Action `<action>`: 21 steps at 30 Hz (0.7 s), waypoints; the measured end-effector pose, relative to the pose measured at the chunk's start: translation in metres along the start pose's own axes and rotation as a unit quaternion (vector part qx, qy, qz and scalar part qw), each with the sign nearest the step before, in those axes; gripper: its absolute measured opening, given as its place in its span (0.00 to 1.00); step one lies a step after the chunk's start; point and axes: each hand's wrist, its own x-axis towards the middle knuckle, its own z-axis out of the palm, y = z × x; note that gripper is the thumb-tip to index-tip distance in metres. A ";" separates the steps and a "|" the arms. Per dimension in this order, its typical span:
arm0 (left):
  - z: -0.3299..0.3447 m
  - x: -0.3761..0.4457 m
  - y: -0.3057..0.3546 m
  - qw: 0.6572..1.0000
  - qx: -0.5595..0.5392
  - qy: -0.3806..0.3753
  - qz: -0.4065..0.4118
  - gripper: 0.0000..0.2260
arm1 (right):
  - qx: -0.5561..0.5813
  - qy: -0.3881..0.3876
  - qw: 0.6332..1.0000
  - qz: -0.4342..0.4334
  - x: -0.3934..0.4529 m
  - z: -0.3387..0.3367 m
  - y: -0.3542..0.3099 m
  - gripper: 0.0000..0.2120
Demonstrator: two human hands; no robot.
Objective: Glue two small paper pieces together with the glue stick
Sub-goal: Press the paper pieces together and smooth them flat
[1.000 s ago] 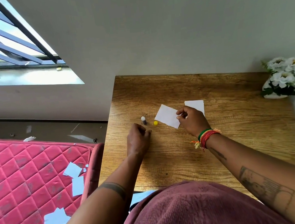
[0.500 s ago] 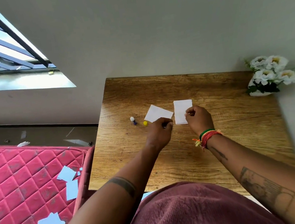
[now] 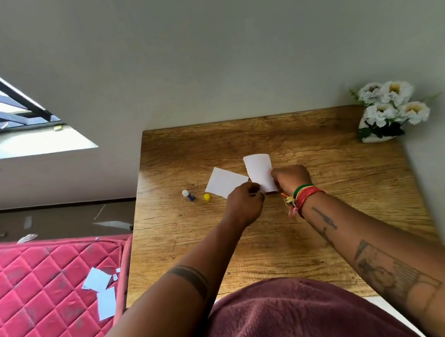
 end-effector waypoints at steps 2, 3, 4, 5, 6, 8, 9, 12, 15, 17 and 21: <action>0.000 0.002 0.000 1.000 0.005 -0.001 0.000 0.17 | 0.025 -0.002 1.000 0.011 -0.001 0.002 0.000 0.12; 0.000 0.003 0.001 1.000 0.006 -0.003 -0.004 0.18 | 0.024 -0.005 1.000 0.008 -0.002 0.004 0.000 0.13; 0.000 0.003 0.001 1.000 0.008 -0.004 -0.006 0.18 | 0.016 -0.007 1.000 -0.005 -0.002 0.004 0.000 0.12; 0.000 0.003 0.001 1.000 0.010 -0.002 -0.003 0.18 | 0.004 -0.007 1.000 -0.026 -0.002 0.005 -0.001 0.10; 0.000 0.002 0.000 1.000 0.011 0.004 0.003 0.17 | -0.006 -0.006 0.999 -0.050 -0.002 0.005 -0.002 0.08; -0.001 -0.001 -0.004 0.999 0.012 0.035 0.020 0.14 | -0.019 -0.011 0.995 -0.093 -0.002 0.004 -0.005 0.07; -0.003 -0.004 -0.007 0.998 0.015 0.056 0.028 0.12 | -0.028 -0.024 0.993 -0.111 -0.001 0.003 -0.007 0.08; -0.015 -0.011 -0.018 0.992 0.042 0.113 0.040 0.10 | -0.071 -0.083 0.980 -0.164 0.000 0.008 -0.020 0.09; -0.032 -0.016 -0.031 0.985 0.071 0.151 0.049 0.10 | -0.153 -0.119 0.960 -0.203 0.001 0.025 -0.033 0.09; -0.041 -0.018 -0.038 0.981 0.094 0.157 0.055 0.10 | -0.176 -0.127 0.953 -0.212 0.003 0.037 -0.038 0.10; -0.051 -0.021 -0.052 0.977 0.144 0.142 0.065 0.12 | -0.210 -0.132 0.944 -0.218 0.005 0.056 -0.042 0.11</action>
